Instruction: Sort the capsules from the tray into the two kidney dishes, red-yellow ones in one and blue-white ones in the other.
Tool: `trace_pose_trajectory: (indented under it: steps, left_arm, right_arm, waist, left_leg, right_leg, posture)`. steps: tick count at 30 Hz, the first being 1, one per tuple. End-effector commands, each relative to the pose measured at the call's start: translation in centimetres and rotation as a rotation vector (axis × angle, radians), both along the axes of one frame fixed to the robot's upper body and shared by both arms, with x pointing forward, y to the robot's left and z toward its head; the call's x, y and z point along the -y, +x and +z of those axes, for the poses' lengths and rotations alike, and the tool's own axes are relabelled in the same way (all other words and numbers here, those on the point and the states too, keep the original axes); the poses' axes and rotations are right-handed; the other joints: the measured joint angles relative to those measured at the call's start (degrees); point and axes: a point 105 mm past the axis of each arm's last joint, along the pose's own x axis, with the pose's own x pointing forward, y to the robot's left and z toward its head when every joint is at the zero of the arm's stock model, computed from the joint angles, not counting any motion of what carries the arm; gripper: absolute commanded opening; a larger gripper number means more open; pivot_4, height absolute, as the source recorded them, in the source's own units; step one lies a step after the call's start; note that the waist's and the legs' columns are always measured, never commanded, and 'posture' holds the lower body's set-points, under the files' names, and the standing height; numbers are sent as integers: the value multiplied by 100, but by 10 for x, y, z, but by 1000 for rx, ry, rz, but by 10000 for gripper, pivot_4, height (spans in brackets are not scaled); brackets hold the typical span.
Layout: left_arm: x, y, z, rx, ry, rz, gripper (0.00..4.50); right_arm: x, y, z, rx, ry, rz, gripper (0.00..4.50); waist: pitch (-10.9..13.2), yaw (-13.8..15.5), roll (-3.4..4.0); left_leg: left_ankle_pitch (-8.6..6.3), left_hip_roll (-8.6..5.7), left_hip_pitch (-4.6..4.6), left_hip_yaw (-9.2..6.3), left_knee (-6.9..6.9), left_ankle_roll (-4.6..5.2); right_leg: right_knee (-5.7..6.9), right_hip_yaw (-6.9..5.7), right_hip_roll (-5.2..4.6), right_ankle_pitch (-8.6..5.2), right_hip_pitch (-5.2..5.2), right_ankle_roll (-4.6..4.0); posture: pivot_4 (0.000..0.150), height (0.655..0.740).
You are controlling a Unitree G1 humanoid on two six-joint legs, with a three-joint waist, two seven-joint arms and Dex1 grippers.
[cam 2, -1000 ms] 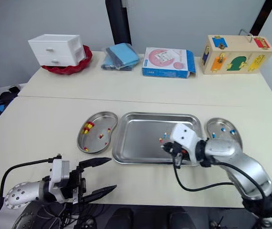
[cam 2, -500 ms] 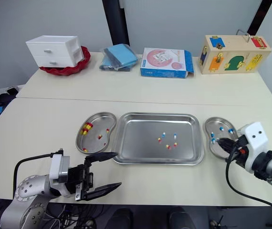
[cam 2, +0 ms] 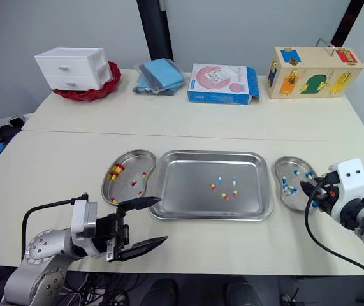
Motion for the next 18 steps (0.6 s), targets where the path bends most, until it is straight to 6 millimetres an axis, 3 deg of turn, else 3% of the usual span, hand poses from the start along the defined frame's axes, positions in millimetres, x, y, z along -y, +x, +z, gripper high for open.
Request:
trace_pose_trajectory:
  steps: [1,2,10,13,18]
  left_arm:
    - [-2,2,10,29,-13,59,45000]
    - [-6,4,10,15,-11,96,45000]
    - [-54,5,-4,-126,125,402,45000]
    - [-94,-1,-15,-188,198,590,45000]
    - [-140,-22,-39,-310,305,735,45000]
  right_arm:
    - [-6,-1,16,80,-46,44,34504]
    - [-10,-3,17,90,-55,73,37586]
    - [-40,-33,7,172,-170,370,37586]
    - [-40,-55,-10,93,-190,507,37586]
    - [-34,-78,-27,15,-179,585,37586]
  waist:
    - [0,0,0]
    - [0,0,0]
    - [0,2,0]
    - [0,3,0]
    - [1,1,-3]
  left_leg:
    - [0,0,0,0,0,0]
    - [0,0,0,0,0,0]
    - [0,1,0,-2,-1,0]
    - [0,1,2,0,1,0]
    - [0,1,11,0,0,0]
  right_leg:
    - [0,0,0,0,0,0]
    - [0,0,0,0,0,0]
    - [-3,-2,-1,-1,1,1]
    - [-4,-1,-2,-1,4,2]
    - [-9,-1,-2,-1,13,2]
  posture:
    - [1500,7400]
    - [1500,7400]
    - [1500,7400]
    - [1500,7400]
    - [1500,7400]
